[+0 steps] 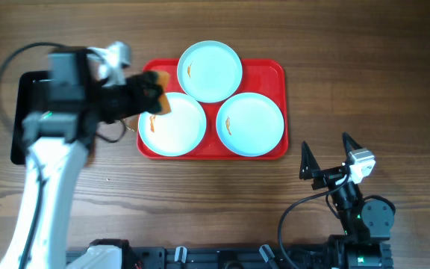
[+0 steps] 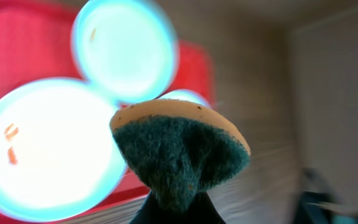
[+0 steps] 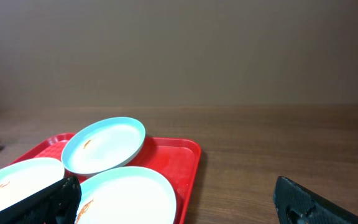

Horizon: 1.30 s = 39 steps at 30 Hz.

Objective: Clean dirty plates on tray and stack at the side
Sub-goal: 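Carry the sponge with the left gripper onto the lower-left white plate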

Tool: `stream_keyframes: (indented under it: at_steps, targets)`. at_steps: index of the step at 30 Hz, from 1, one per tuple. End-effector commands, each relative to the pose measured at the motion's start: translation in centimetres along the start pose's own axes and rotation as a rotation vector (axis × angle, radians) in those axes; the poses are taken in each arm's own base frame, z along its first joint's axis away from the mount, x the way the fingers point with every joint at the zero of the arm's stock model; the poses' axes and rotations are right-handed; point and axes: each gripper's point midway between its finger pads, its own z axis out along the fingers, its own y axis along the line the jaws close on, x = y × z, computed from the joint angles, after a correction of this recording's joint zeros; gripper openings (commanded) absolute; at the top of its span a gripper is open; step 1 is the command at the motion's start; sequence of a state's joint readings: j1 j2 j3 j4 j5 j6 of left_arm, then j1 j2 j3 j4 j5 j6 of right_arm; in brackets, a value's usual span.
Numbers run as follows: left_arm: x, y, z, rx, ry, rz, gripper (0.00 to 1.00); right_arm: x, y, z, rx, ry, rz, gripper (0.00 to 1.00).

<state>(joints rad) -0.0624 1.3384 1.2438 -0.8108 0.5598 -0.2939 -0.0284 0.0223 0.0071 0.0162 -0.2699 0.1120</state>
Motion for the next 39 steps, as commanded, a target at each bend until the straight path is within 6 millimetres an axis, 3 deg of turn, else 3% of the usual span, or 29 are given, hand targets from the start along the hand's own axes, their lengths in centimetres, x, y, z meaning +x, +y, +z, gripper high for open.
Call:
stream_keyframes:
  at_steps: [1,7,9,12,15,20,21,22,30,32,36,39]
  targets:
    - [2.7,4.6,6.0,-0.217,0.124,0.038,0.04,-0.1,-0.2,0.0,0.012,-0.006,0.010,1.00]
    - [6.3,6.6,15.1,-0.231,0.292,0.021,0.04,-0.1,-0.2,0.0,0.012,-0.006,0.010,1.00]
    - [7.5,7.1,17.0,-0.240,0.328,0.032,0.04,-0.1,-0.2,0.0,0.012,-0.006,0.010,1.00]
    - [8.5,8.6,18.2,-0.300,0.353,0.040,0.04,-0.1,-0.2,0.0,0.012,-0.006,0.011,1.00]
    - [8.7,10.9,18.1,-0.417,0.350,0.044,0.04,-0.1,-0.2,0.0,0.012,-0.006,0.010,1.00]
    - [8.5,11.8,17.8,-0.485,0.321,-0.014,0.04,-0.1,-0.2,0.0,0.012,-0.006,0.010,1.00]
    - [8.6,11.7,17.8,-0.477,0.325,-0.018,0.68,-0.1,-0.2,0.0,0.012,-0.006,0.010,1.00]
    - [8.7,11.4,17.9,-0.464,0.331,-0.025,1.00,-0.1,-0.2,0.0,0.012,-0.006,0.010,1.00]
    - [9.4,10.4,18.1,-0.402,0.361,-0.054,1.00,-0.1,-0.2,0.0,0.012,-0.006,0.010,1.00]
    - [9.4,10.1,17.4,-0.405,0.375,-0.064,1.00,-0.1,-0.2,0.0,0.012,-0.006,0.010,1.00]
    - [7.2,8.0,14.6,-0.383,0.315,-0.058,1.00,-0.1,-0.2,0.0,0.012,-0.006,0.010,1.00]
    - [3.8,4.8,11.1,-0.317,0.174,-0.014,1.00,-0.1,-0.2,0.0,0.012,-0.006,0.010,1.00]
